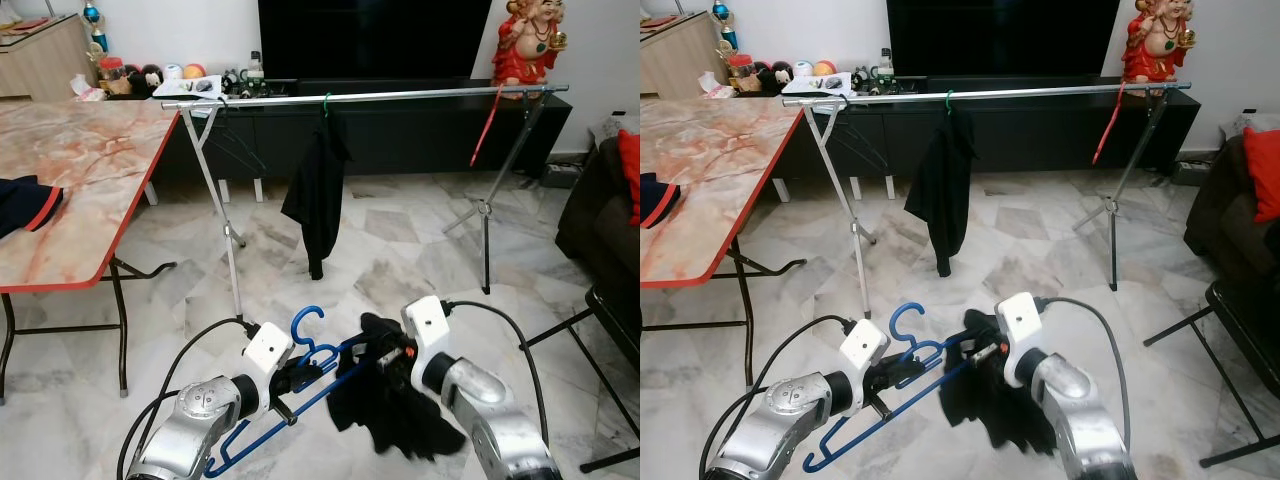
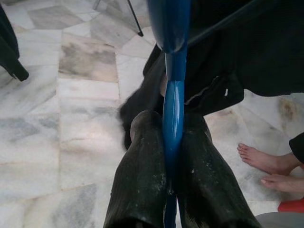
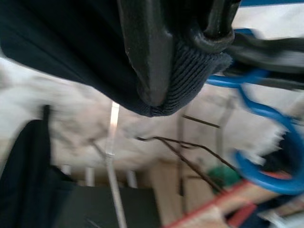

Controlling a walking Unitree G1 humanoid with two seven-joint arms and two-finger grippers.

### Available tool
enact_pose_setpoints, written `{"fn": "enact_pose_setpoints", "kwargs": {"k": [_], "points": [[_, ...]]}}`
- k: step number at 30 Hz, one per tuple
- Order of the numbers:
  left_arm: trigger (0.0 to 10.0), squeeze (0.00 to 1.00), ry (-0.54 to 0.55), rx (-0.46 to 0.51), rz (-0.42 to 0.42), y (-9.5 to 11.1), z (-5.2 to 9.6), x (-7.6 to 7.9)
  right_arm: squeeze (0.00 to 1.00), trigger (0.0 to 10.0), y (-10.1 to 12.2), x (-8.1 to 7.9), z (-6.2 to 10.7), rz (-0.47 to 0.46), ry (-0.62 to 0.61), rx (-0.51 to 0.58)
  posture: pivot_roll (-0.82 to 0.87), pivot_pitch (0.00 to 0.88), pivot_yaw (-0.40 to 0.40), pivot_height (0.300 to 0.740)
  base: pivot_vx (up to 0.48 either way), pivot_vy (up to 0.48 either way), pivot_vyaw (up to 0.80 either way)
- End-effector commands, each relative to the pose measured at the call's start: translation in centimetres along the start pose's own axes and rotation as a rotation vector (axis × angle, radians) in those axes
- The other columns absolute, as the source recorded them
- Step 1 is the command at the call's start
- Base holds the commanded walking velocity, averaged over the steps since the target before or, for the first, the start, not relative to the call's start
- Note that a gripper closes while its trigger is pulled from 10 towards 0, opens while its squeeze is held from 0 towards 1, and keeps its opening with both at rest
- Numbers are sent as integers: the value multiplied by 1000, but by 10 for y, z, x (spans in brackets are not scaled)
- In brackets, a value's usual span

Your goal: Hang hanger

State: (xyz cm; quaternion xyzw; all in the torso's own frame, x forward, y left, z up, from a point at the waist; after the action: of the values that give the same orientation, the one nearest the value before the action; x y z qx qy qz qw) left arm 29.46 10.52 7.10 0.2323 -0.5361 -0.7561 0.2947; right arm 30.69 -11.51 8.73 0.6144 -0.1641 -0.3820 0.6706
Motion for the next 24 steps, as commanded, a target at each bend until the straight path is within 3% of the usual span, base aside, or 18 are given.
{"fn": "enact_pose_setpoints", "kwargs": {"k": [1, 3, 7, 9, 14, 18, 24], "points": [[10000, 0, 1, 27, -10, 7, -1, -1, 0, 10000, 12, -10, 0, 21, 77, 47, 146, 46, 5, 740, 0, 0, 0], [10000, 0, -7, 27, -10, 7, -1, 1, 0, 10000, 3, -9, 2, 107, 74, -13, 146, 48, 8, 740, 0, 0, 0], [10000, 0, -7, 26, -12, 7, -1, 0, 0, 10000, -14, 42, 11, 396, -301, -224, 146, 49, 7, 740, 0, 0, 0], [10000, 0, -5, 26, -12, 7, -1, 0, 0, 10000, -12, 55, 16, 460, -394, -266, 146, 49, 7, 740, 0, 0, 0], [10000, 0, -3, 26, -12, 6, -1, 0, 0, 10000, -3, 72, 24, 521, -536, -265, 146, 48, 6, 740, 0, 0, 0], [10000, 0, -4, 25, -12, 6, 0, 0, 0, 10000, -2, 74, 22, 537, -548, -254, 146, 48, 6, 740, 0, 0, 0], [10000, 0, -84, 15, -23, 3, 6, 5, 0, 10000, 0, 74, 18, 645, -533, -271, 148, 49, 5, 740, 0, 0, 0]]}}
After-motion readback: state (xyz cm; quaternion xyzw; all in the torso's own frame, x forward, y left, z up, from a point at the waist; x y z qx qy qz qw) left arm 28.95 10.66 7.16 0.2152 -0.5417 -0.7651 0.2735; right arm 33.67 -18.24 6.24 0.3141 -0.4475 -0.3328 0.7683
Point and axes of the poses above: a point about 5 cm out from each wrist's last joint towards the gripper, its own z axis pointing back from the gripper into the wrist, its own y axis along the axis of the wrist's last joint, x = y × z, the point moved 1 cm from there along -z, pointing out of the wrist towards the gripper, and after that the axes turned 4 degrees about -z, right-handed, at the moved point
